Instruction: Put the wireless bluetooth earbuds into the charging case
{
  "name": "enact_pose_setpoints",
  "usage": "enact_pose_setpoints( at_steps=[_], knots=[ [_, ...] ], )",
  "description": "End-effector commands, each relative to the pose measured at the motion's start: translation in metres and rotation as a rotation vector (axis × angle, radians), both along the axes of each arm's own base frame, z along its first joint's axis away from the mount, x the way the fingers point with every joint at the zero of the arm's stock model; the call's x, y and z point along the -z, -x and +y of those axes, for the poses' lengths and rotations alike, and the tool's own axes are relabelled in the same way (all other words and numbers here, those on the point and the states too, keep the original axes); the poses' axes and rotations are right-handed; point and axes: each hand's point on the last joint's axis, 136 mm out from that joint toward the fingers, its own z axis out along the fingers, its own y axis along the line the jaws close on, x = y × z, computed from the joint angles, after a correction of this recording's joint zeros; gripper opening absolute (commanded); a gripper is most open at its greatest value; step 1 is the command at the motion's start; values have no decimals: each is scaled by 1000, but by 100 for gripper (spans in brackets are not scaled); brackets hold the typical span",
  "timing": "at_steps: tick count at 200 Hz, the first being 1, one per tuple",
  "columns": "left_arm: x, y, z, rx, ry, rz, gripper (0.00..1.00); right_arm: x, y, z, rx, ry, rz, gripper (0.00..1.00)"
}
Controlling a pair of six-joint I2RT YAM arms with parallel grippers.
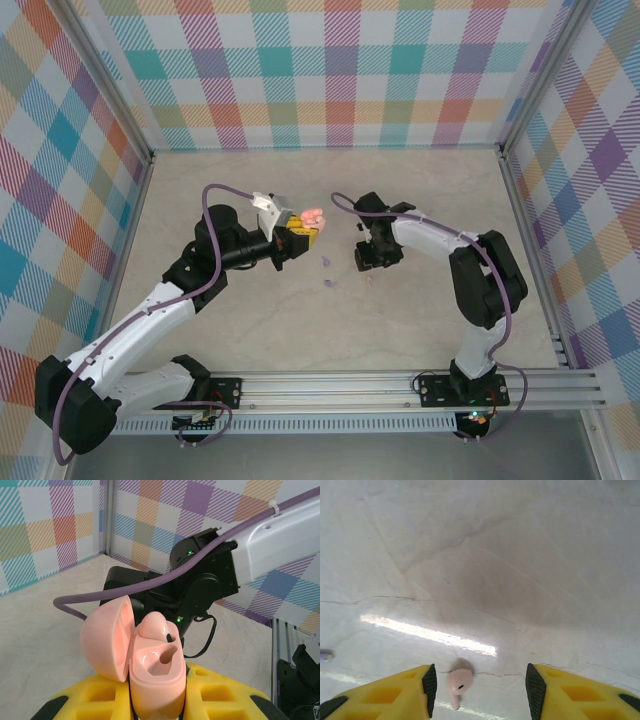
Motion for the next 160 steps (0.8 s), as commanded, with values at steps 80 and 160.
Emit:
enact_pose_setpoints(
  at_steps=[80,160],
  knots=[
    [-6,6,-2,19,16,-6,17,19,22,6,25,-44,123,48],
    [-4,5,-2,18,16,-2,17,31,28,5,18,-25,180,46]
  ],
)
